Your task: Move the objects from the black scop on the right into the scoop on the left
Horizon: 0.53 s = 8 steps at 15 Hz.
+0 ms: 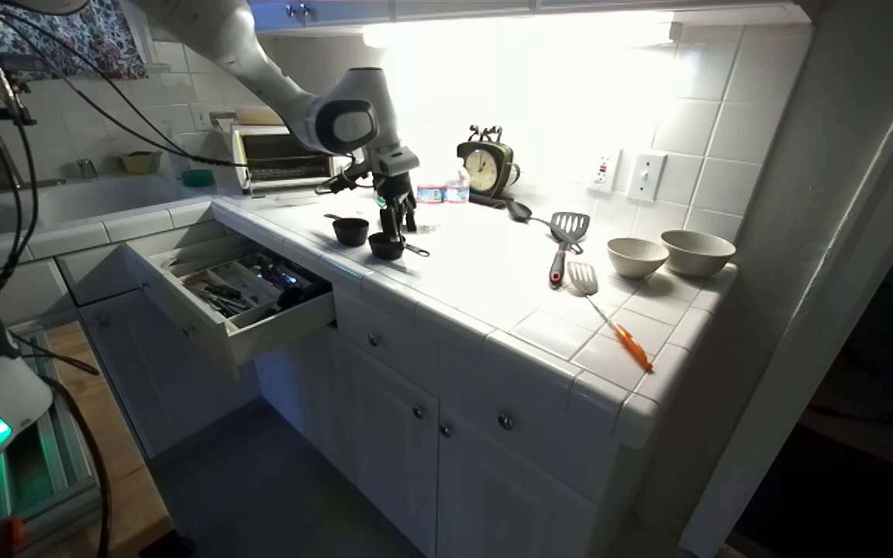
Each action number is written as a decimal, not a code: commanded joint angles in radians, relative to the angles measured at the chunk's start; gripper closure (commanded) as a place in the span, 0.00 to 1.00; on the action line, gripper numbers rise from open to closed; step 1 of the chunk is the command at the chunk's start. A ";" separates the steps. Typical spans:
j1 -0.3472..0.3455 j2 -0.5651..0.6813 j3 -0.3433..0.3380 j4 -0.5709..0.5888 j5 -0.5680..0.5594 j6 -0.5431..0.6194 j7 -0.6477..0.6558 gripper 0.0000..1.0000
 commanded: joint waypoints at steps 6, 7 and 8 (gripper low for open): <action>0.020 0.031 -0.017 0.051 0.021 -0.065 0.091 0.00; 0.020 0.034 -0.018 0.053 0.020 -0.067 0.096 0.00; 0.020 0.036 -0.018 0.054 0.019 -0.068 0.099 0.00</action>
